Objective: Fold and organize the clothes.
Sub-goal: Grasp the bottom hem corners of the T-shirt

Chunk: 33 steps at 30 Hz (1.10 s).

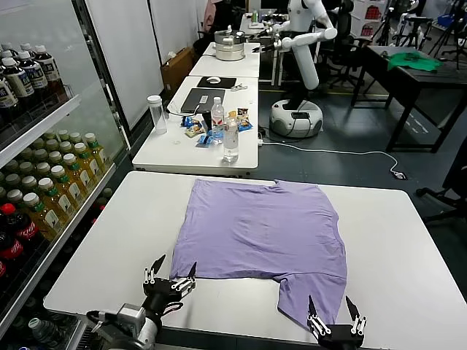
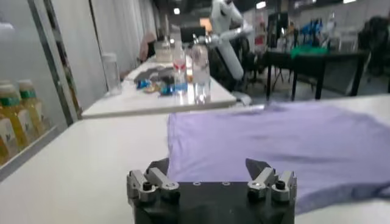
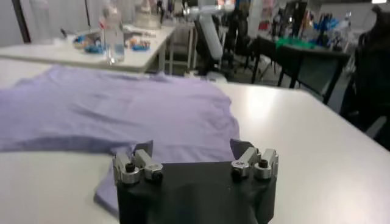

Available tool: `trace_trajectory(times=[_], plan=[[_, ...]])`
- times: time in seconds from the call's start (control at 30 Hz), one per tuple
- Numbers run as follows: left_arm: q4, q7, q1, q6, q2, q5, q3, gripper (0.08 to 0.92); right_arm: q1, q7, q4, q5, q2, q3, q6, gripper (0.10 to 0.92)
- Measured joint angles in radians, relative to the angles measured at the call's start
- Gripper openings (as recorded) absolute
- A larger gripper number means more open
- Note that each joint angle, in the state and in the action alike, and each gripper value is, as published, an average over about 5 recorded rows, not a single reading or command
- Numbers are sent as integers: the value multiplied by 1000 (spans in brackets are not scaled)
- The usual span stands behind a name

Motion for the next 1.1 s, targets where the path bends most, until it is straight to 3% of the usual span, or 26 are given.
trace_trajectory(times=[0.63,0.8,1.1], plan=[[118,-32,-70,61,12,-15,35,823,22,6,-52,83,4,-5,-57,807],[121,-43,-69,63,15,-29,37,777,23,4,-57,105,1,-7,-63,682],[116,-35,-67,68,16,-72,42,524,23,1,-57,148,-7,-6,-74,422]])
